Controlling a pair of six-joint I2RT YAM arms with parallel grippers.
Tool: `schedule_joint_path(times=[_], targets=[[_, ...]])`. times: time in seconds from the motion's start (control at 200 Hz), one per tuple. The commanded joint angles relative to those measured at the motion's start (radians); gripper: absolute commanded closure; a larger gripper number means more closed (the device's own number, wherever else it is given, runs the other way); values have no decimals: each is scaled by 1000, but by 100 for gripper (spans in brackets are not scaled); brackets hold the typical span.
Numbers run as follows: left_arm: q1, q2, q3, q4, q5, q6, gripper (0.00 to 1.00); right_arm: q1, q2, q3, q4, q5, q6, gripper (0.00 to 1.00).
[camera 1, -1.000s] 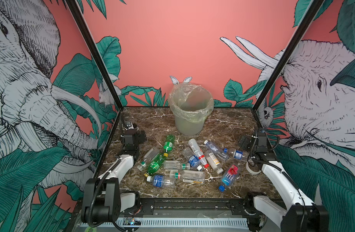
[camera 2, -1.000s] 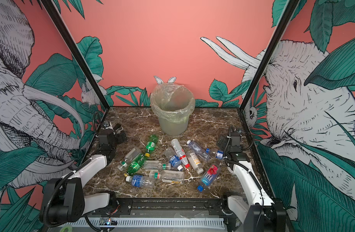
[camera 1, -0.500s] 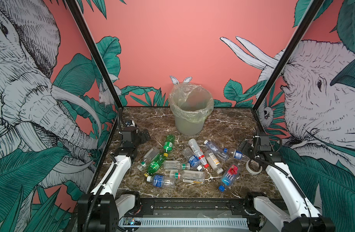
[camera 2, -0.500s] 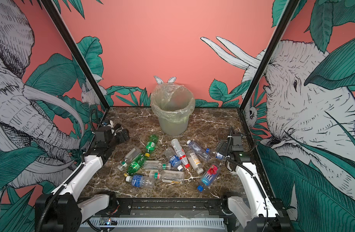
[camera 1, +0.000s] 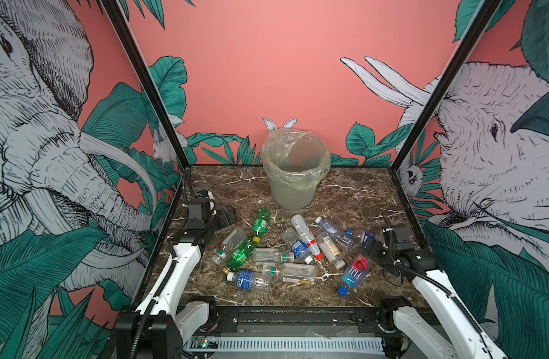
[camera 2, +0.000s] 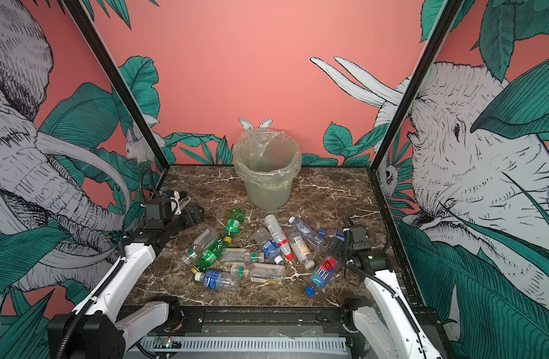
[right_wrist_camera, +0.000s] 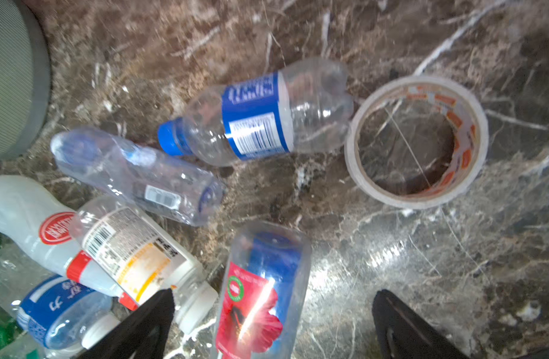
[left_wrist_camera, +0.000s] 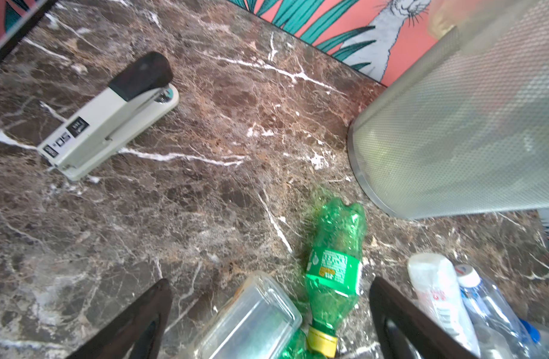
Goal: Throw the plastic bottles in the bin
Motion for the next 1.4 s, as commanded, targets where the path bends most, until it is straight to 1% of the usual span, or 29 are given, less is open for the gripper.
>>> schedule_joint_path(times=[0.0,0.105,0.215,0.48,0.545,0.655,0.785,0.93,1.035,1.11,1.245,1.39], targets=[[-5,-33,16,-82,30,18,0,24,-31,-57,-37,-12,100,1],[-7,-51,9,-98,44,25,0,53,-46,-102,-8,-24,149,1],[-7,-67,-10,-99,61,21,0,95,-37,-123,31,-10,195,1],[-7,-83,-25,-125,62,27,0,201,63,-163,169,13,290,3],[-7,-89,-34,-122,64,22,1,210,95,-174,194,8,309,8],[-7,-92,-42,-121,76,19,0,226,132,-194,248,15,327,11],[-7,-95,-30,-149,66,26,1,235,147,-192,247,33,340,20],[-7,-104,-43,-120,70,13,1,237,109,-191,205,64,338,29],[-8,-88,-23,-132,67,20,1,237,58,-214,200,71,355,41],[-7,-80,-13,-141,62,14,0,236,39,-201,173,69,349,47],[-7,-69,-21,-98,66,1,1,239,14,-158,115,81,301,50],[-6,-35,11,-116,69,-11,1,238,-12,-80,75,91,254,51]])
